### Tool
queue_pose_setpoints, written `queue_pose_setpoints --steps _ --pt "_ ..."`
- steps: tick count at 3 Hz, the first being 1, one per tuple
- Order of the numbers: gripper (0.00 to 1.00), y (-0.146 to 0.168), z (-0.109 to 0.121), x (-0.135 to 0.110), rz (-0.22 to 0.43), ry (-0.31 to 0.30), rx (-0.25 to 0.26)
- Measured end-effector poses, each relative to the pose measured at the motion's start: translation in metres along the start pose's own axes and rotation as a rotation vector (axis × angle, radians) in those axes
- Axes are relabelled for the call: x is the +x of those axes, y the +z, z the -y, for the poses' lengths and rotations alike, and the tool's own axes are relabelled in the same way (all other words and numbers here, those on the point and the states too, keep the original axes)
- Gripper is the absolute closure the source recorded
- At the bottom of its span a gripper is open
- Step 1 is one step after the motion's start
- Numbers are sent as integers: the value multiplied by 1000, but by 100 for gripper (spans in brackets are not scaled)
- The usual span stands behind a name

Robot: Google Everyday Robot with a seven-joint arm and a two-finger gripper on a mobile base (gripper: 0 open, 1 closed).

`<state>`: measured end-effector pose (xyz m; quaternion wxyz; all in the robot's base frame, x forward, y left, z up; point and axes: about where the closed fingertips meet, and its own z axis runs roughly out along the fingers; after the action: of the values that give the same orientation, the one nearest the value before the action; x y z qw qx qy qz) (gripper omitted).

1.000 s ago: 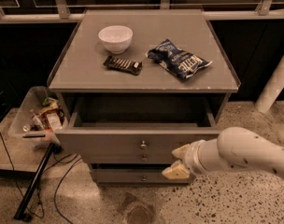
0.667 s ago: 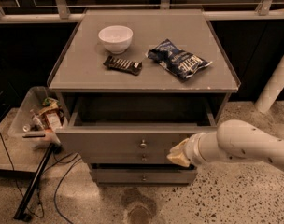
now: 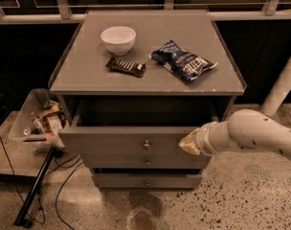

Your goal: Close top drawer

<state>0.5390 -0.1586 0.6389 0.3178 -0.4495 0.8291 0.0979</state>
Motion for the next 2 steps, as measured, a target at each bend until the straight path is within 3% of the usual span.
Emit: queue_pose_setpoints --steps 2 --pt "40 0 0 0 0 0 0"
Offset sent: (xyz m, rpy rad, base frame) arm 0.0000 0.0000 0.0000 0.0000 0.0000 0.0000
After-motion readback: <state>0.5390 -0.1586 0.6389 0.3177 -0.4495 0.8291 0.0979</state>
